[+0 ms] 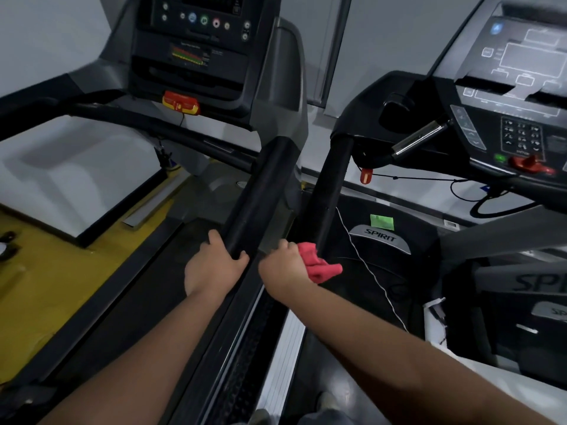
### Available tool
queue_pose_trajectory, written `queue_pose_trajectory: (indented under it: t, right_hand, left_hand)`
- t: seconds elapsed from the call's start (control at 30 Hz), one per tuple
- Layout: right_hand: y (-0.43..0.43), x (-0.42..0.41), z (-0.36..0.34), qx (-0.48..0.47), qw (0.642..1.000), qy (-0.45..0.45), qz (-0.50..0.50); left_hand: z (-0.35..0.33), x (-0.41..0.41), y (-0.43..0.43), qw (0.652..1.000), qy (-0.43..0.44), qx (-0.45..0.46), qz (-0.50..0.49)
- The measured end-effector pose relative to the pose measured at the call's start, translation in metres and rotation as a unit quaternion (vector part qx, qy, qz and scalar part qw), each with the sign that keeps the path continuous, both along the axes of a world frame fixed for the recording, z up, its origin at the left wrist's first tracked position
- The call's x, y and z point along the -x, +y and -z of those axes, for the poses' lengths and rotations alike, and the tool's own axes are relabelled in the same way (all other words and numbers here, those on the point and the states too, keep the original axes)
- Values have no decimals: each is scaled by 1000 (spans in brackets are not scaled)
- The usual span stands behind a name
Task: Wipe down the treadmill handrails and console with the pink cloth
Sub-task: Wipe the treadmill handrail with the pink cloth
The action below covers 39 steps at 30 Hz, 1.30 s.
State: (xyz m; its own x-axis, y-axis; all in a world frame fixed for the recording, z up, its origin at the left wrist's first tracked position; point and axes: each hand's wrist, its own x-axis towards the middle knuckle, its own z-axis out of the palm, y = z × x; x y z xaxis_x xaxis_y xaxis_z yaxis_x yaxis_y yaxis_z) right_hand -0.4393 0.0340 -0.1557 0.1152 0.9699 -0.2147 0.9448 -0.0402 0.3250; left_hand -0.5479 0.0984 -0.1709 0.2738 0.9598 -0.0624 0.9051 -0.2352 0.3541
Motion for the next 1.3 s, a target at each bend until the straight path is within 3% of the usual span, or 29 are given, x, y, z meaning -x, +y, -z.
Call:
queue_pose_trajectory:
  t: [0.13, 0.2, 0.3, 0.5, 0.63, 0.87, 1.0, 1.17, 1.3]
  right_hand:
    - [-24, -23, -5, -87, 982, 158, 52]
    - [-33, -33, -5, -122, 969, 195, 94]
    - [-26, -32, -5, -115, 977, 155, 94]
    - [-2, -8, -4, 0, 1000, 3, 4]
    - [-18, 3, 0, -36, 997, 66, 5]
    - [-26, -29, -14, -2, 986, 157, -46]
    - [-7, -18, -6, 50, 997, 60, -30]
    - [22, 3, 2, 196, 980, -36, -7]
    - [38, 6, 17, 261, 965, -37, 2]
  left_hand:
    - [-2, -1, -1, 1000, 5, 6, 3]
    - [-7, -4, 8, 998, -20, 58, 9]
    - [-17, -9, 27, 983, -47, 176, 13]
    - [-11, -14, 28, 989, -61, 132, -9]
    - [-10, -14, 30, 989, -65, 128, -19]
    - [-11, -15, 30, 990, -65, 125, -23]
    - [-9, -16, 30, 990, -59, 126, -24]
    - [-7, -17, 32, 991, -46, 120, -27]
    - [-7, -18, 33, 992, -42, 116, -29]
